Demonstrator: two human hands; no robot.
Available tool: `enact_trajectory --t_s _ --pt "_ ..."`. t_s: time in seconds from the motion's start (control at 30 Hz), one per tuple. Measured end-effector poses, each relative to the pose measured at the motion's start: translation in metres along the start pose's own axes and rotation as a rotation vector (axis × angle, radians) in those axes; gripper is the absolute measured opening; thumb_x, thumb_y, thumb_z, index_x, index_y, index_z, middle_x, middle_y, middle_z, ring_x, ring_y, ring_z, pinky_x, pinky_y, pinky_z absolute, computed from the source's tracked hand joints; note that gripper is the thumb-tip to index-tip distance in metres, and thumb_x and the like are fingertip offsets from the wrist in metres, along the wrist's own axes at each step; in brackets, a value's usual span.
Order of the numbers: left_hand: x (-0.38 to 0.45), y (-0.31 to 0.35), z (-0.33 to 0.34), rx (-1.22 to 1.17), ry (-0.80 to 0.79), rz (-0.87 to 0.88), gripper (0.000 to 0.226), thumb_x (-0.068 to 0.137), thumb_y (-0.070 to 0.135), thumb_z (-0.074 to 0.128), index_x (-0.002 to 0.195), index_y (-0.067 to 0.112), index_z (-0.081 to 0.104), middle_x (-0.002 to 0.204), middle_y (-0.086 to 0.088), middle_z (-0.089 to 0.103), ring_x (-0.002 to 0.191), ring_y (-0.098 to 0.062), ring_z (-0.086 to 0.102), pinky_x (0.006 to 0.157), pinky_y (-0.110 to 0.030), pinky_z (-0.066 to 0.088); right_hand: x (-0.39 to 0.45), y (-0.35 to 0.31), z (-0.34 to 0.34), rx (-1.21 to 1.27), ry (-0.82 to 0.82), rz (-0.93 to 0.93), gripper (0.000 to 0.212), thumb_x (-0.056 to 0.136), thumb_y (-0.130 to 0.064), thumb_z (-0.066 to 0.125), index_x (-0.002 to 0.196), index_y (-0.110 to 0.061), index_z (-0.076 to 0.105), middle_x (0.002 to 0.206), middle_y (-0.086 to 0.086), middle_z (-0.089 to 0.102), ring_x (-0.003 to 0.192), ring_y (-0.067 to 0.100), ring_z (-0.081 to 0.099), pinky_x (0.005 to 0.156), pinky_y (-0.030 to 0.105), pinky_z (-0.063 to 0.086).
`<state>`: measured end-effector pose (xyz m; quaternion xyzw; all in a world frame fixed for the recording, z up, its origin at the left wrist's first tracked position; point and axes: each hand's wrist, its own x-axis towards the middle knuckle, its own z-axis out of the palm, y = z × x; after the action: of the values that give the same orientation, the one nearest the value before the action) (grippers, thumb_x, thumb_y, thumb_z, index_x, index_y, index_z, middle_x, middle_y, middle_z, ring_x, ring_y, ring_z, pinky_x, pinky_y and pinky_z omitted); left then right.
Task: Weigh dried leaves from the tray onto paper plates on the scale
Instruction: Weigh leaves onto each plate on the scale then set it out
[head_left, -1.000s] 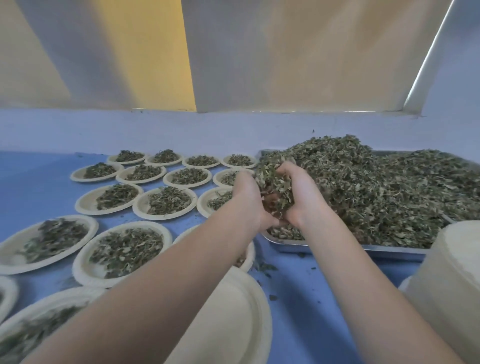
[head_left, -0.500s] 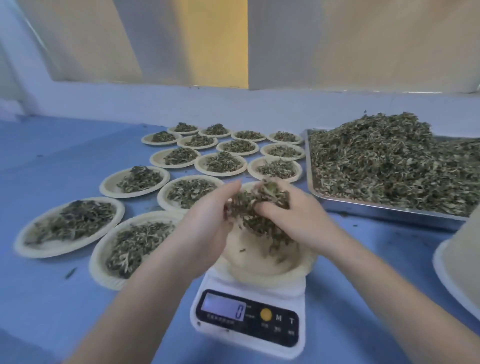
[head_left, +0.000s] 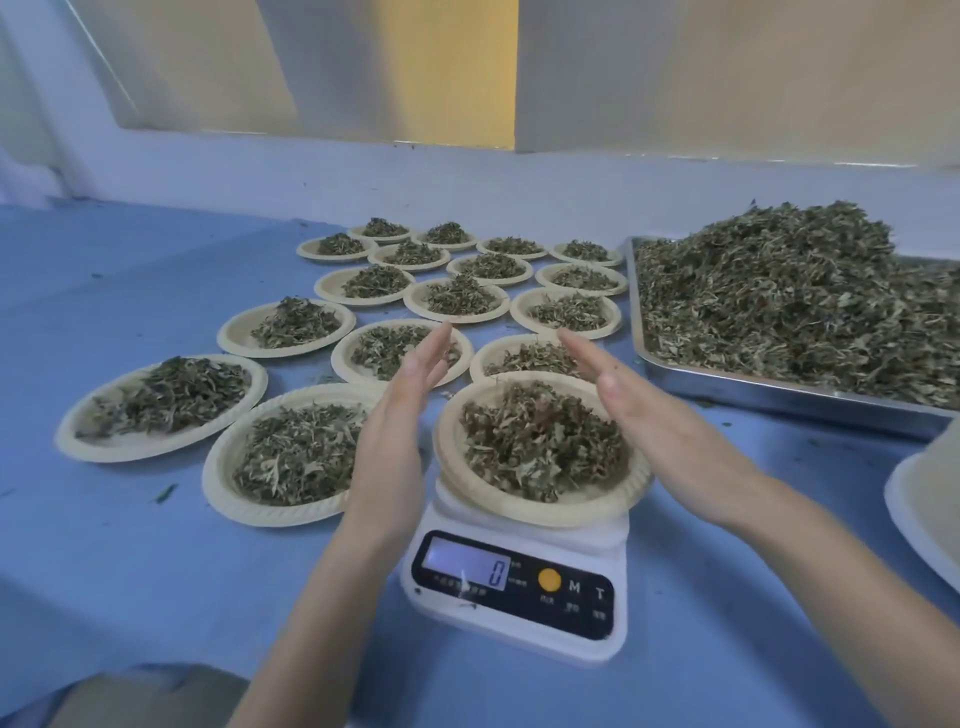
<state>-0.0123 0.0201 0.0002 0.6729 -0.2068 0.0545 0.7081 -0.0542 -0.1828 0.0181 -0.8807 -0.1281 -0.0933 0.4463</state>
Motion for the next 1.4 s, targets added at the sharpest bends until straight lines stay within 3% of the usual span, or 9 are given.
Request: enact_trajectory --t_s 0.2,0.47,0.63,0.8,0.93,1.03,1.2,1.3,1.4 --pt "-0.012 -0.013 -0.005 -0.084 0.065 0.065 0.049 0.09 0.05 0.025 0.131 0.036 0.048 0.136 0.019 0.052 0.127 0.0 0.046 0.109 -0.03 0.032 -0.006 0.005 0.0 -0.042 0.119 -0.07 0.052 0.092 -0.061 0.029 0.142 -0.047 0.034 0.141 -0.041 0.031 0.132 -0.018 0.024 0.1 -0.003 0.019" --pt "-0.014 -0.023 -0.012 -0.124 0.079 0.064 0.048 0.09 0.048 0.027 0.131 0.036 0.048 0.136 0.017 0.053 0.126 -0.001 0.048 0.106 -0.029 0.034 -0.006 0.0 0.007 -0.126 0.088 -0.077 0.047 0.089 -0.059 0.029 0.136 -0.052 0.028 0.141 -0.042 0.025 0.133 -0.019 0.019 0.105 0.0 0.013" --pt "-0.014 -0.022 -0.016 -0.153 0.077 0.048 0.048 0.089 0.047 0.027 0.129 0.035 0.049 0.137 0.013 0.053 0.124 -0.003 0.051 0.105 -0.03 0.036 -0.007 0.003 0.008 -0.147 0.109 0.012 0.066 0.08 -0.074 0.025 0.142 -0.052 0.019 0.132 -0.053 0.014 0.125 -0.031 0.011 0.091 -0.011 0.008" --pt "-0.016 -0.022 -0.017 -0.159 0.076 0.042 0.048 0.088 0.047 0.029 0.129 0.035 0.049 0.137 0.014 0.053 0.123 -0.002 0.051 0.103 -0.028 0.037 -0.005 0.01 0.005 -0.135 0.158 0.107 0.079 0.08 -0.08 0.027 0.148 -0.042 0.018 0.143 -0.039 0.016 0.127 -0.026 0.012 0.097 0.001 0.011" --pt "-0.015 -0.02 -0.014 -0.127 0.044 0.039 0.048 0.087 0.048 0.033 0.131 0.036 0.048 0.137 0.018 0.052 0.123 0.0 0.051 0.105 -0.031 0.038 0.003 0.001 -0.011 -0.282 0.285 0.108 0.071 0.076 -0.067 0.038 0.14 -0.036 0.041 0.135 -0.019 0.046 0.117 -0.003 0.047 0.098 0.016 0.036" --pt "-0.015 -0.019 -0.013 -0.118 0.037 0.051 0.048 0.085 0.053 0.04 0.13 0.038 0.049 0.136 0.018 0.052 0.123 -0.001 0.05 0.107 -0.036 0.036 0.015 -0.02 -0.009 -0.493 0.079 -0.039 0.061 0.072 -0.074 0.042 0.127 -0.048 0.052 0.117 -0.02 0.051 0.084 -0.007 0.053 0.079 0.014 0.043" --pt "-0.018 -0.019 -0.017 -0.123 0.051 0.046 0.056 0.075 0.062 0.041 0.127 0.041 0.051 0.134 0.018 0.054 0.123 -0.004 0.052 0.106 -0.04 0.037 0.048 -0.038 0.004 -0.767 -0.175 0.013 0.053 0.076 -0.071 0.05 0.124 -0.049 0.054 0.109 -0.011 0.053 0.103 0.009 0.05 0.084 0.028 0.041" --pt "-0.018 -0.018 -0.017 -0.134 0.069 0.046 0.045 0.085 0.051 0.04 0.126 0.038 0.051 0.135 0.015 0.054 0.124 -0.006 0.052 0.108 -0.042 0.037 0.056 -0.039 0.005 -0.771 -0.235 0.017 0.034 0.082 -0.052 0.063 0.113 -0.039 0.066 0.107 -0.01 0.063 0.092 0.004 0.051 0.073 0.019 0.04" --pt "-0.018 -0.018 -0.017 -0.134 0.064 0.05 0.044 0.085 0.051 0.04 0.126 0.037 0.052 0.134 0.014 0.055 0.123 -0.006 0.052 0.107 -0.041 0.037 0.057 -0.042 -0.002 -0.682 -0.132 -0.008 0.02 0.081 -0.034 0.069 0.1 -0.033 0.073 0.092 -0.01 0.068 0.071 -0.005 0.052 0.059 0.002 0.037"
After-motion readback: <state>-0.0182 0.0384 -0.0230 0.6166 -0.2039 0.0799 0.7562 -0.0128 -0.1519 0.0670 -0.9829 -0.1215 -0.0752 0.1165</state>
